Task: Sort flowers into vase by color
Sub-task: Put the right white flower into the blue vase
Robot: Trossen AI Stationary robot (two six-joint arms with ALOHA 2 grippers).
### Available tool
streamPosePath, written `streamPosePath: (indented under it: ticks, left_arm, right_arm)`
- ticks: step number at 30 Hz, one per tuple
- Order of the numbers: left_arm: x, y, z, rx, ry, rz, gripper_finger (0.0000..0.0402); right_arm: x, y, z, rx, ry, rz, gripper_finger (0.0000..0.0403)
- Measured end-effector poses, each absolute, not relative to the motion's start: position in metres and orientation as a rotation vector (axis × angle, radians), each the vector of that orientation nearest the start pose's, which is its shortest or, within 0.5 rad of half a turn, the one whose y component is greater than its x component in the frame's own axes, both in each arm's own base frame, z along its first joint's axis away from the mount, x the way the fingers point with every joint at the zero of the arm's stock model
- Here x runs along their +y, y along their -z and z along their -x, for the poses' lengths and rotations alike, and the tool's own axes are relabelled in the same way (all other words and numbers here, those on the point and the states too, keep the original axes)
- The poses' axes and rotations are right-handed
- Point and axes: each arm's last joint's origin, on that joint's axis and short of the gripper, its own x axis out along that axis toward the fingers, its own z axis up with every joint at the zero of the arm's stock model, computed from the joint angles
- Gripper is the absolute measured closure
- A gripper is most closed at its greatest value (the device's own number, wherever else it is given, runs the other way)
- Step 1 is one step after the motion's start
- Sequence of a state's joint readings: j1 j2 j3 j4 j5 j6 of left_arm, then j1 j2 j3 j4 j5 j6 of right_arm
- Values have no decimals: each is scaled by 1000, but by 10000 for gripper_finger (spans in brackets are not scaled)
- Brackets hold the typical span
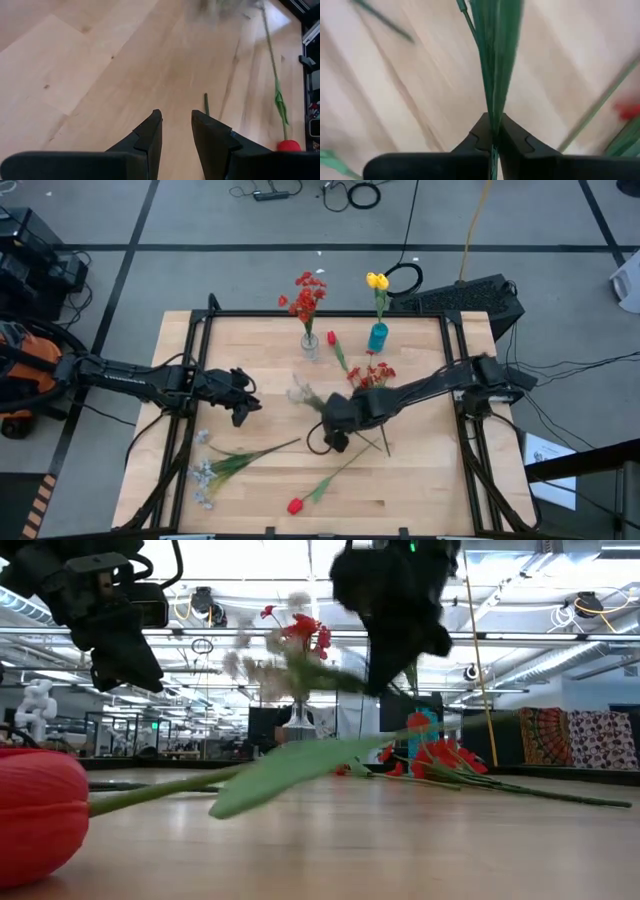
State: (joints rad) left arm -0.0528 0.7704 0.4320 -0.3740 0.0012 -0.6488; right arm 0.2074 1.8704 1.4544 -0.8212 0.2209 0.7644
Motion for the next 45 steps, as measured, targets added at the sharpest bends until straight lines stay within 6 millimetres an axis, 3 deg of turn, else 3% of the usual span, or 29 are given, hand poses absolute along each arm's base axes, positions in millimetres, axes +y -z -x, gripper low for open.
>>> streamPosePath:
  ticks: [6,8,13,17,23,29,36,45]
  left_arm:
    - [-8,-200,-155,699,-183,602,290]
    - [-8,-200,-155,699,-186,601,290]
    - [-7,-199,-155,687,-224,611,290]
    - [-7,-200,-155,682,-236,610,290]
    - [-6,-201,-155,656,-266,600,290]
    - [-1,-206,-160,582,-276,621,290]
    - [9,-206,-160,553,-345,628,290]
    - [17,-206,-159,539,-392,642,290]
  right_arm:
    - [45,-275,-354,929,468,-340,401]
    - [36,-281,-345,900,466,-337,402]
    - [19,-273,-310,864,491,-381,402]
    - [14,-266,-275,718,474,-455,402]
    - [0,-248,-221,297,415,-519,403]
    - [-17,-238,-182,-180,373,-446,403]
    - [-36,-232,-167,-265,484,-258,403]
    - [-69,-235,-157,-280,592,-168,402]
